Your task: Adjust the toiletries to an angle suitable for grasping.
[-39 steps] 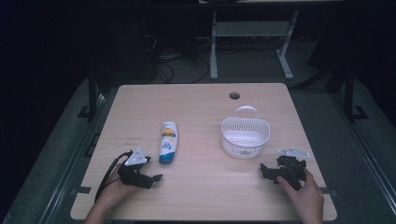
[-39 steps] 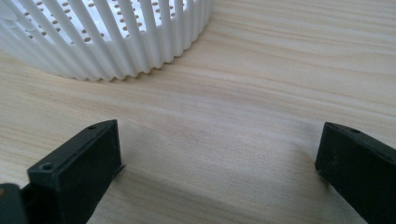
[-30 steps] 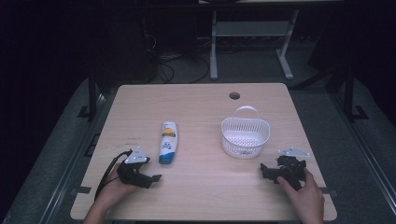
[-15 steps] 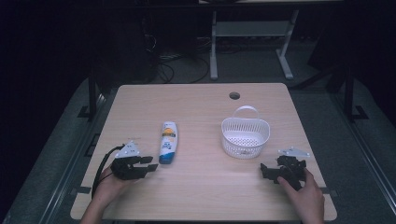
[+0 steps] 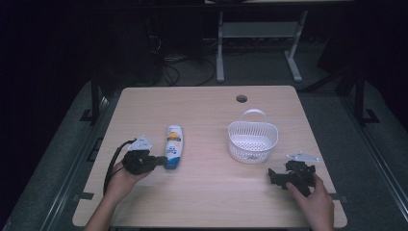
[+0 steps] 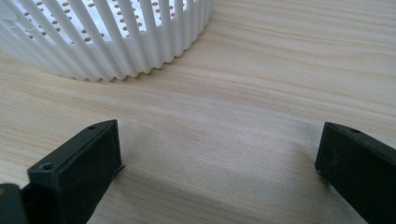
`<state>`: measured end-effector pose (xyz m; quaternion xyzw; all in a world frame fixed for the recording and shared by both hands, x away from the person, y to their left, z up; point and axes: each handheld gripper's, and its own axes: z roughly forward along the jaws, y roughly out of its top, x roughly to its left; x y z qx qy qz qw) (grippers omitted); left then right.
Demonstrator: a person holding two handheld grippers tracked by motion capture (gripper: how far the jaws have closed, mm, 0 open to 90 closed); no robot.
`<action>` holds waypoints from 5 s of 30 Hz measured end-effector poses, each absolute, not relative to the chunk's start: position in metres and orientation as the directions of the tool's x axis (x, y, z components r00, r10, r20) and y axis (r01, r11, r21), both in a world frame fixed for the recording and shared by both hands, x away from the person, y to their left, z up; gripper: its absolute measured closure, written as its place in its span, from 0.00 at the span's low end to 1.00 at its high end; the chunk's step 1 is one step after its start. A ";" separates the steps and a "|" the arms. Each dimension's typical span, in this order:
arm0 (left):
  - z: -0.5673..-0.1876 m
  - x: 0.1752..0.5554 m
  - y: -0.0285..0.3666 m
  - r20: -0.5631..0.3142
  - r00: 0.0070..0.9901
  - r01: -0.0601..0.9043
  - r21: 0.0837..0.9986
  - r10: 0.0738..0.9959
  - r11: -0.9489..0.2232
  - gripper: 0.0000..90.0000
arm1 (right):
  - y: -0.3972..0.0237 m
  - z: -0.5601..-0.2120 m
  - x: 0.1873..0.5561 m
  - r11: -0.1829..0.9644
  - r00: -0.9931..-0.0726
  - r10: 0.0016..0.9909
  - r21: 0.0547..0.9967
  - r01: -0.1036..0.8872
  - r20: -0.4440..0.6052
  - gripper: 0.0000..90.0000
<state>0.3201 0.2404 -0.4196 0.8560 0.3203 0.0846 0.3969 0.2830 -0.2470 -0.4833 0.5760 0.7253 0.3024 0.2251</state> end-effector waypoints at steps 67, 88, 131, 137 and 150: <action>-0.446 0.353 0.237 -0.075 0.718 0.558 0.657 0.692 -0.508 1.00 | -0.247 -0.483 0.283 0.154 -0.236 0.972 0.698 0.699 0.022 0.00; -0.447 0.360 0.282 -0.053 0.615 0.615 0.657 0.787 -0.436 1.00 | -0.247 -0.483 0.283 0.154 -0.235 0.972 0.698 0.699 0.022 0.00; -0.400 0.444 0.245 -0.073 0.641 0.600 0.669 0.764 -0.439 1.00 | -0.247 -0.483 0.283 0.154 -0.236 0.971 0.698 0.699 0.022 0.00; -0.399 0.465 0.236 -0.081 0.639 0.604 0.668 0.765 -0.434 1.00 | -0.247 -0.483 0.283 0.154 -0.236 0.972 0.698 0.699 0.022 0.00; -0.415 0.495 0.223 -0.074 0.617 0.633 0.639 0.784 -0.438 1.00 | -0.247 -0.483 0.283 0.155 -0.236 0.972 0.698 0.699 0.021 0.00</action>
